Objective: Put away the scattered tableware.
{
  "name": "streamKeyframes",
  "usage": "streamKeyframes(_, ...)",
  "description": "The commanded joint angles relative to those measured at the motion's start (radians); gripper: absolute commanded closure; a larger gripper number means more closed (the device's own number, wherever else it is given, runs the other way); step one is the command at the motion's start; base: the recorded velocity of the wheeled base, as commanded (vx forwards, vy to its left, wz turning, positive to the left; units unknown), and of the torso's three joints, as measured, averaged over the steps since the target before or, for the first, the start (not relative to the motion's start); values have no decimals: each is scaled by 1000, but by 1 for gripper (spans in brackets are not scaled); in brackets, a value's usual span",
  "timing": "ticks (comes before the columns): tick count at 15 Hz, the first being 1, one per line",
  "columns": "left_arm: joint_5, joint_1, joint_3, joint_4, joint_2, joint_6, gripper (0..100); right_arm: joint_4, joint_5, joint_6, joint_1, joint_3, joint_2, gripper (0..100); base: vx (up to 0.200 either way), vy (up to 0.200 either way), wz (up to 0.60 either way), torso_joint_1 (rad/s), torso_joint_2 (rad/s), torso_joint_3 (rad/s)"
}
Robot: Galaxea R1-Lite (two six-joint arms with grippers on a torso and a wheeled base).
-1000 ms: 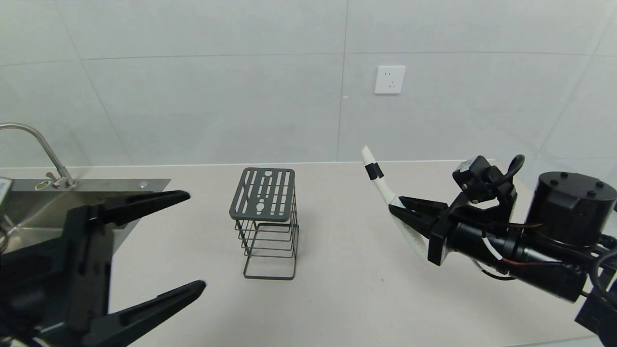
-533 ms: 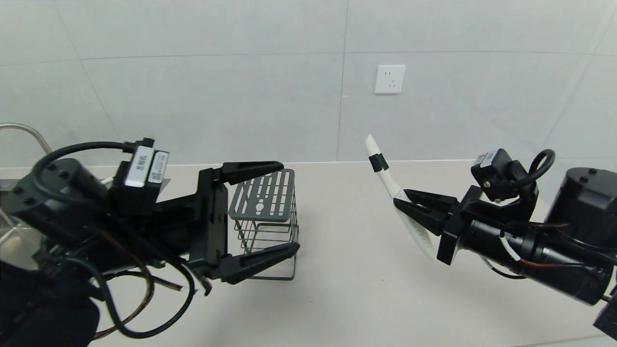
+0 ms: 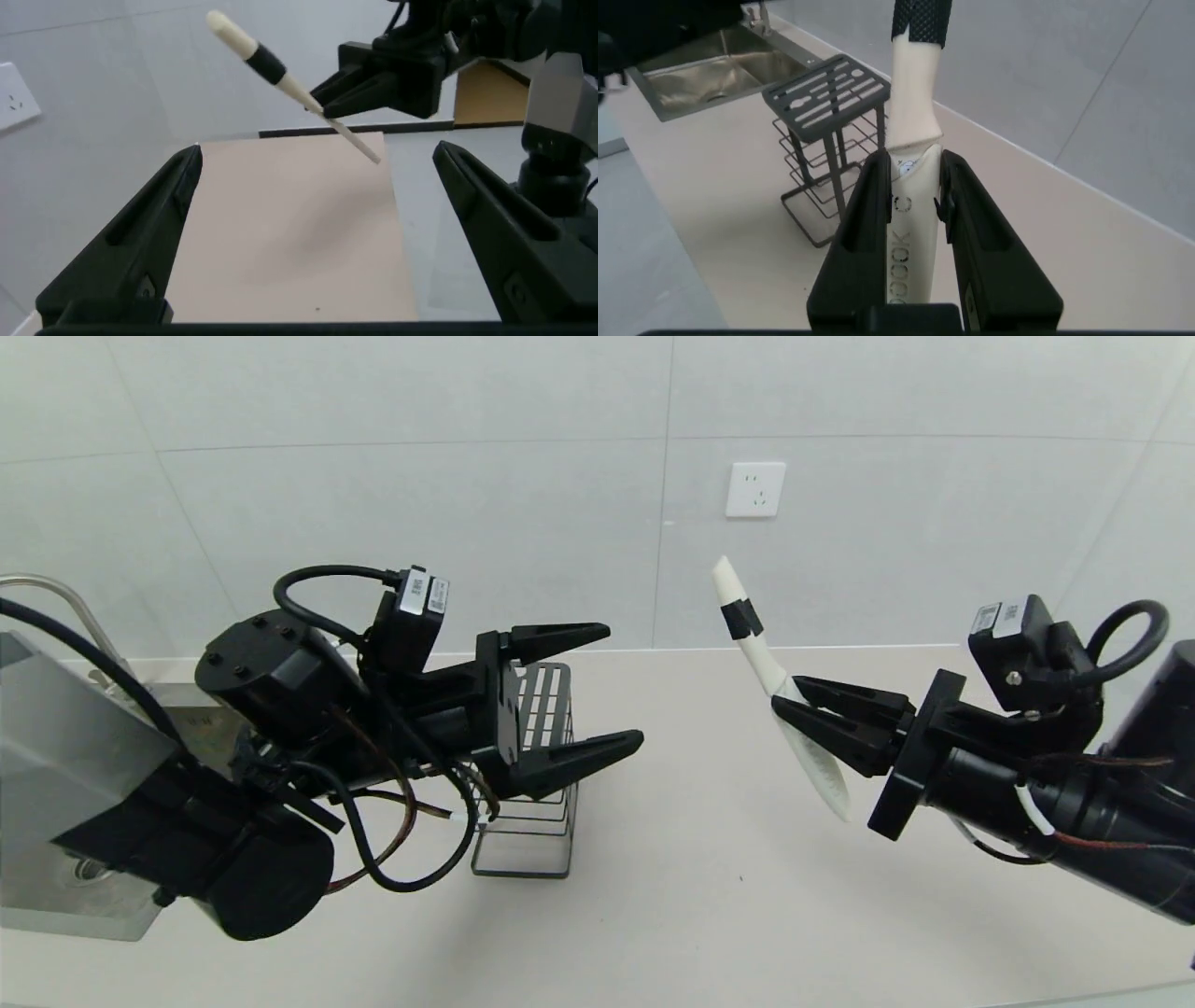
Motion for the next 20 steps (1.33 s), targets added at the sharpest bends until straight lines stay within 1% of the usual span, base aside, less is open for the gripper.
streamKeyframes(1, 1, -4, -86, -1, 74, -35, 0, -2, 2, 0, 19, -11, -5, 100, 0, 0, 0, 0, 0, 0)
streamKeyframes(3, 1, -10, -154, -1, 112, -79, 0, -2, 4, 0, 25, -17, -5, 100, 0, 0, 0, 0, 0, 0)
streamKeyframes(4, 1, -22, -189, -1, 127, -95, 0, -2, 4, 0, 24, -17, -5, 100, 0, 0, 0, 0, 0, 0)
streamKeyframes(5, 1, -41, -214, -1, 134, -107, 0, -2, 4, 0, 25, -17, -4, 100, 0, 0, 0, 0, 0, 0)
streamKeyframes(7, 1, -62, -224, -1, 135, -116, 0, -3, 5, 0, 33, -20, -5, 100, 0, 0, 0, 0, 0, 0)
streamKeyframes(8, 1, -71, -237, -1, 138, -127, 0, -10, 5, 0, 41, -17, -7, 100, 0, 0, 0, 0, 0, 0)
streamKeyframes(11, 7, -85, -258, -1, 138, -151, 0, -13, 5, 0, 62, -20, -10, 100, 0, 0, 0, 0, 0, 0)
streamKeyframes(12, 9, -96, -275, -1, 141, -174, 0, -20, 7, 0, 67, -20, -10, 100, 0, 0, 0, 0, 0, 0)
streamKeyframes(14, 10, -119, -302, -1, 155, -213, 0, -137, 39, 3, 67, 0, 24, 100, 0, 0, 0, 0, 0, 0)
streamKeyframes(17, 10, -140, -353, -1, 180, -219, 0, -210, 40, 6, 64, 17, 68, 100, 0, 0, 0, 0, 0, 0)
streamKeyframes(18, 10, -145, -376, -1, 187, -230, 0, -210, 42, 4, 65, 17, 70, 100, 0, 0, 0, 0, 0, 0)
streamKeyframes(20, 10, -145, -387, -1, 186, -239, 0, -212, 42, 6, 67, 14, 70, 100, 0, 0, 0, 0, 0, 0)
